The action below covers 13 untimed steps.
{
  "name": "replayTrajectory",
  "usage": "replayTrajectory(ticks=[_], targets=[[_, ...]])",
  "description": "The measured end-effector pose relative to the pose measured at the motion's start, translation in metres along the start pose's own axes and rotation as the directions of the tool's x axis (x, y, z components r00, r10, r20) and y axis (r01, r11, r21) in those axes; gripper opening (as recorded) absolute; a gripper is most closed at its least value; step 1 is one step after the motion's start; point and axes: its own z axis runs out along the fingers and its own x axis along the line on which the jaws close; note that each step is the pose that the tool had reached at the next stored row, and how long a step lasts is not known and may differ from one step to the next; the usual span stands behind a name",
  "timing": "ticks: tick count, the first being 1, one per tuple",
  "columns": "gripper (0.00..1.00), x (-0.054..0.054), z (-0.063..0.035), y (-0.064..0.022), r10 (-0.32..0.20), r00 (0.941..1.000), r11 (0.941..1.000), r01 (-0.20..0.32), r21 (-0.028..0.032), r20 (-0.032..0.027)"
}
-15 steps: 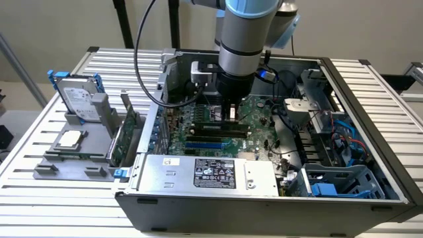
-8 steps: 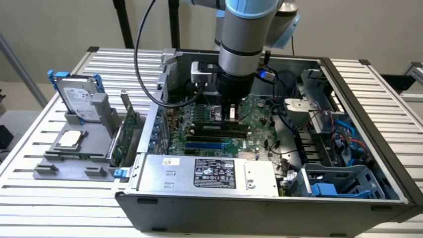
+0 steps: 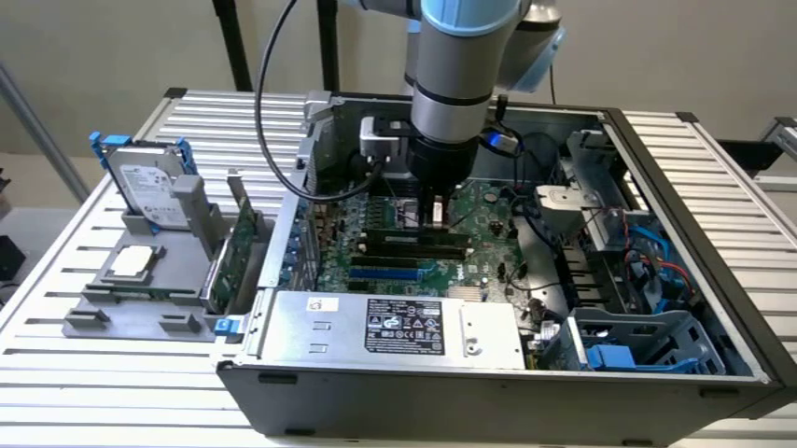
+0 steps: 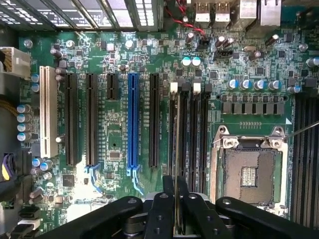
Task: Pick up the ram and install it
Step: 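Insert the ram into the slot, then press down the ram until it locks into place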
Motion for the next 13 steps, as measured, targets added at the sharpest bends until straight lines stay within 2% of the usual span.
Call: replayTrajectory(ticks=[1, 2, 6, 10, 13], targets=[[0.00, 0.0000, 0.0001, 0.0004, 0.000, 1.0000, 1.0000, 0.000, 0.0039, -0.0004], [0.00, 0.0000, 0.0002, 0.0008, 0.000, 1.0000, 1.0000, 0.000, 0.0050, -0.0004], [0.00, 0.0000, 0.0009, 0.0038, 0.000, 1.0000, 1.0000, 0.000, 0.0062, -0.0014], [0.00, 0.0000, 0.0020, 0.0048, 0.000, 0.9999, 1.0000, 0.000, 0.0063, -0.0118], [0.00, -0.0006, 0.0027, 0.0049, 0.000, 0.9999, 1.0000, 0.000, 0.0064, -0.0155]])
